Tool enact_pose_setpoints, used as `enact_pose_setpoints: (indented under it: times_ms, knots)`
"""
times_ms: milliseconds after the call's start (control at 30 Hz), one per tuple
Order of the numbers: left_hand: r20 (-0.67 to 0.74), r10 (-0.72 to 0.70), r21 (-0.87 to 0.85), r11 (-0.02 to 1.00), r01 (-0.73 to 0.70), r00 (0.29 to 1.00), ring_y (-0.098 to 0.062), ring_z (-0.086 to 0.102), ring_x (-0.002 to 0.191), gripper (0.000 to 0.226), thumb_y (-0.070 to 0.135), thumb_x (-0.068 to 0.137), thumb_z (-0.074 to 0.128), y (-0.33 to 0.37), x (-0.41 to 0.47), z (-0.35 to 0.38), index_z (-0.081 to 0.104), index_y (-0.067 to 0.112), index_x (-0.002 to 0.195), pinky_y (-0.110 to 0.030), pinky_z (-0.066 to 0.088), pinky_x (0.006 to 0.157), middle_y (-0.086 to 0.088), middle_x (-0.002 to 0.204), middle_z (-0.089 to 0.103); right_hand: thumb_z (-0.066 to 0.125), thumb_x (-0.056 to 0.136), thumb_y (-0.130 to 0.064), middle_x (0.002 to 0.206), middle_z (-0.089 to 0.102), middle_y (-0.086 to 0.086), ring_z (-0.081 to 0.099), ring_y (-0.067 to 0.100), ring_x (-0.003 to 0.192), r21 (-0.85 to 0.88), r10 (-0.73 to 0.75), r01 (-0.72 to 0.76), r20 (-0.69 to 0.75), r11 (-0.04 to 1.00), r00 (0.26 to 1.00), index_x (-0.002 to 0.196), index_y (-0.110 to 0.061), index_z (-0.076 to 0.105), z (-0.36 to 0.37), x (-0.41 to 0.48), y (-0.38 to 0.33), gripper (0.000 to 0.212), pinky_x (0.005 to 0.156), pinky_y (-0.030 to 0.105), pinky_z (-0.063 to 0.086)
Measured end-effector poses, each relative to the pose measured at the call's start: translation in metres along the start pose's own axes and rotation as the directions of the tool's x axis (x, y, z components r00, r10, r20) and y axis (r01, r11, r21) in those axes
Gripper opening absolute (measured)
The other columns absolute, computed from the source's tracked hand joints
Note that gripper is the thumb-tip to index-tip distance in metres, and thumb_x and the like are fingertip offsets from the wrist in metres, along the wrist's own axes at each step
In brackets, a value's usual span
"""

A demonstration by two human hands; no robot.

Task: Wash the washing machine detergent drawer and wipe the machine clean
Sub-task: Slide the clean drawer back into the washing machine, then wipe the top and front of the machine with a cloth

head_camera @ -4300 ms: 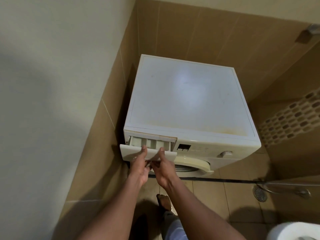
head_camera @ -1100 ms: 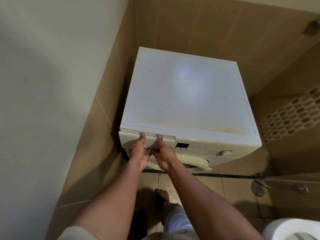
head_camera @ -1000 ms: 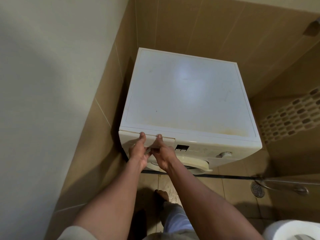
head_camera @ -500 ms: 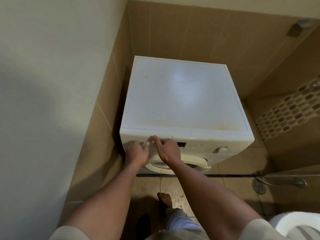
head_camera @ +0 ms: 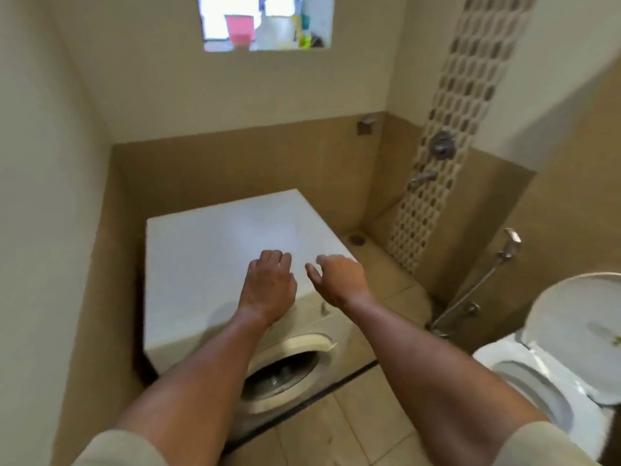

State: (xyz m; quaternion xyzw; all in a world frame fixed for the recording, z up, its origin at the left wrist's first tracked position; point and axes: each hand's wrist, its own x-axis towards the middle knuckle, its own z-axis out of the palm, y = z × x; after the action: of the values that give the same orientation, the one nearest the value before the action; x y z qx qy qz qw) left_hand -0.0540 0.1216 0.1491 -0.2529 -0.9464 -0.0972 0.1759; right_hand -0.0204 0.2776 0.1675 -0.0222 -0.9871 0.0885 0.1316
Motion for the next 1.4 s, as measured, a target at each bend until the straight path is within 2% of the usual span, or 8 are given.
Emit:
enact_pose_setpoints:
  times_ms: [133, 267, 400, 533, 667, 1167, 1300, 1400]
  knots:
    - [-0.126, 0.220, 0.010, 0.975, -0.221, 0.967, -0.030, 0.061, 0.100, 0.029, 0.025, 0.086, 0.063, 0.081, 0.059, -0.028, 0.066, 0.009, 0.110, -0.043, 0.055, 0.081, -0.011, 0.108, 0.067, 0.041, 0.100, -0.046, 0.091, 0.071, 0.010, 0.068, 0.032, 0.086, -0.065, 0.077, -0.087, -0.143, 0.994, 0.987, 0.090, -0.014, 0.066, -0.080, -0.006, 0.075, 0.042, 0.063, 0.035, 0.042]
    - [-0.239, 0.396, 0.003, 0.913, -0.407, 0.887, -0.029, 0.059, 0.098, 0.028, 0.027, 0.084, 0.060, 0.183, 0.109, -0.052, 0.063, 0.010, 0.107, -0.042, 0.052, 0.083, -0.009, 0.104, 0.063, 0.039, 0.100, -0.048, 0.091, 0.071, 0.009, 0.069, 0.031, 0.086, -0.182, 0.112, -0.161, -0.251, 0.970, 0.962, 0.089, -0.016, 0.065, -0.162, -0.029, 0.158, 0.043, 0.065, 0.035, 0.047]
    - [-0.322, 0.490, -0.040, 0.848, -0.529, 0.810, -0.028, 0.058, 0.103, 0.034, 0.030, 0.083, 0.064, 0.297, 0.145, -0.077, 0.062, 0.010, 0.111, -0.044, 0.052, 0.087, -0.009, 0.108, 0.063, 0.040, 0.100, -0.046, 0.092, 0.072, 0.012, 0.069, 0.034, 0.086, -0.308, 0.094, -0.200, -0.326, 0.930, 0.941, 0.089, -0.014, 0.065, -0.242, -0.062, 0.244, 0.042, 0.061, 0.033, 0.040]
    - [-0.396, 0.562, -0.073, 0.769, -0.635, 0.726, -0.028, 0.056, 0.108, 0.032, 0.030, 0.086, 0.061, 0.402, 0.172, -0.106, 0.062, 0.011, 0.112, -0.044, 0.050, 0.093, -0.007, 0.111, 0.062, 0.041, 0.099, -0.045, 0.092, 0.071, 0.014, 0.069, 0.036, 0.085, -0.426, 0.077, -0.245, -0.374, 0.871, 0.924, 0.091, -0.013, 0.066, -0.316, -0.090, 0.318, 0.042, 0.063, 0.035, 0.048]
    - [-0.467, 0.626, -0.030, 0.695, -0.718, 0.625, -0.026, 0.057, 0.107, 0.033, 0.030, 0.088, 0.059, 0.485, 0.205, -0.140, 0.060, 0.010, 0.115, -0.043, 0.050, 0.092, -0.008, 0.113, 0.061, 0.040, 0.099, -0.045, 0.090, 0.071, 0.012, 0.069, 0.033, 0.081, -0.551, 0.011, -0.243, -0.391, 0.798, 0.920, 0.091, -0.014, 0.067, -0.383, -0.111, 0.374, 0.041, 0.060, 0.033, 0.045]
    - [-0.629, 0.699, 0.219, 0.580, -0.785, 0.341, -0.029, 0.057, 0.103, 0.032, 0.030, 0.086, 0.057, 0.613, 0.417, -0.200, 0.061, 0.010, 0.110, -0.041, 0.050, 0.078, -0.011, 0.109, 0.064, 0.037, 0.100, -0.045, 0.086, 0.070, 0.008, 0.066, 0.030, 0.076, -0.726, -0.007, -0.419, -0.504, 0.545, 0.864, 0.086, -0.016, 0.063, -0.538, -0.052, 0.538, 0.041, 0.056, 0.031, 0.037]
    - [-0.659, 0.690, 0.228, 0.562, -0.795, 0.299, -0.028, 0.057, 0.101, 0.033, 0.031, 0.087, 0.056, 0.629, 0.497, -0.189, 0.061, 0.009, 0.111, -0.041, 0.052, 0.078, -0.011, 0.108, 0.064, 0.037, 0.101, -0.044, 0.084, 0.069, 0.008, 0.064, 0.027, 0.073, -0.744, 0.001, -0.444, -0.512, 0.500, 0.859, 0.086, -0.017, 0.062, -0.556, -0.004, 0.579, 0.040, 0.059, 0.033, 0.044]
    - [-0.666, 0.678, 0.204, 0.568, -0.797, 0.312, -0.028, 0.059, 0.099, 0.040, 0.035, 0.086, 0.047, 0.637, 0.559, -0.176, 0.063, 0.007, 0.110, -0.042, 0.053, 0.078, -0.010, 0.105, 0.065, 0.035, 0.100, -0.045, 0.087, 0.069, 0.009, 0.065, 0.028, 0.078, -0.750, 0.038, -0.470, -0.514, 0.465, 0.857, 0.088, -0.016, 0.062, -0.564, 0.038, 0.614, 0.041, 0.060, 0.033, 0.041]
